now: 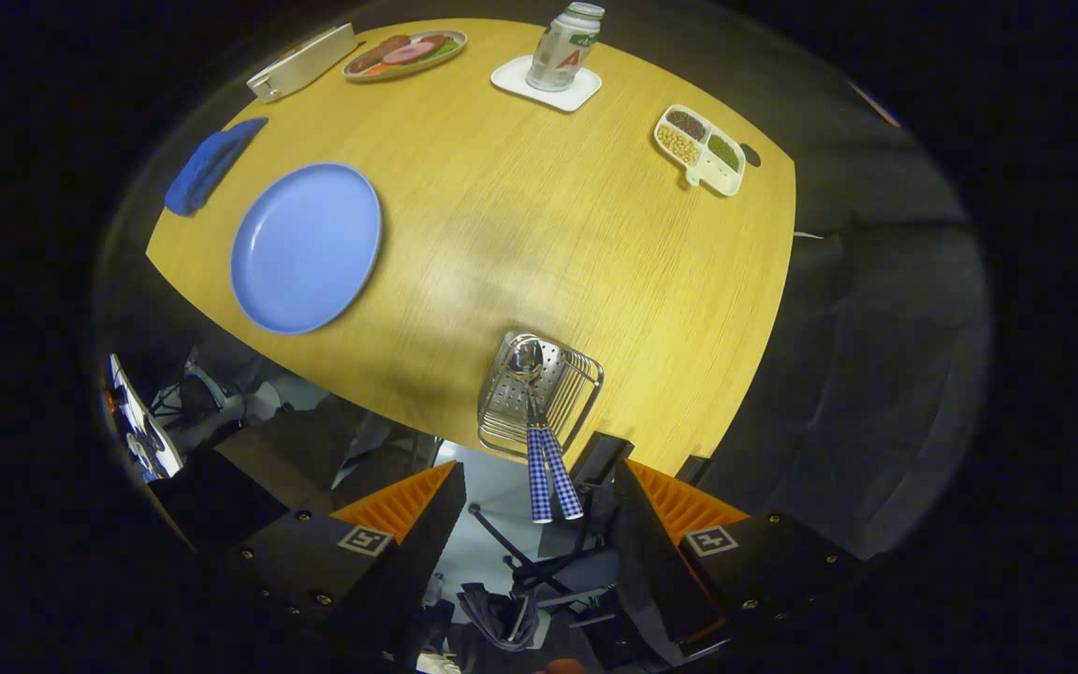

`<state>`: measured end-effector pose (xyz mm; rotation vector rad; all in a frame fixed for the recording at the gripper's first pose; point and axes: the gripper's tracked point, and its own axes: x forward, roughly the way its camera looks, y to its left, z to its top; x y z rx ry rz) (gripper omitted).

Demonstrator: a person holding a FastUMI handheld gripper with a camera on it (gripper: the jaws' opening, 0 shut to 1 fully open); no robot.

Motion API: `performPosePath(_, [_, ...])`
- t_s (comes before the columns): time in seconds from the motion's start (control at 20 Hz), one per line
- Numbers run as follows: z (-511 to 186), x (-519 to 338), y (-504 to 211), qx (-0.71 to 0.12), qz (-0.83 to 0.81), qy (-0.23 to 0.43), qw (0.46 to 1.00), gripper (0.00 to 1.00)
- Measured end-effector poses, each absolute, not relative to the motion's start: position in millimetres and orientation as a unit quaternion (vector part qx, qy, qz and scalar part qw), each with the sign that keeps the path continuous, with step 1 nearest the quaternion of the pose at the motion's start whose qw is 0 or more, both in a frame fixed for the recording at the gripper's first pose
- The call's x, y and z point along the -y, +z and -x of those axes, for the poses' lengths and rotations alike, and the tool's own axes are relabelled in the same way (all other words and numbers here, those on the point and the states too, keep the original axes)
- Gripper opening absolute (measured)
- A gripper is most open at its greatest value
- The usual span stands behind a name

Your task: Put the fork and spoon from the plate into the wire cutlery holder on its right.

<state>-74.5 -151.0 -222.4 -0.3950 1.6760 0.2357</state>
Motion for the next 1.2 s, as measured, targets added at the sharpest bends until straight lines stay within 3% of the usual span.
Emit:
performPosePath(0.35, [77,101,-211,-0.644,0.081,0.077,0.757,0.97])
performPosePath(0.55, [40,69,-179,-0.488,0.034,0.045,0.871,0.97])
performPosePath(0.75, [8,55,-102,-0.293,0.023,0.028,0.956,0.97])
performPosePath(0.95, [-4,50,-47,-0.16,0.008,0.002,0.987,0.97])
performPosePath(1.2, [-9,32,-17,-0.098,0.001,0.004,0.995,0.97])
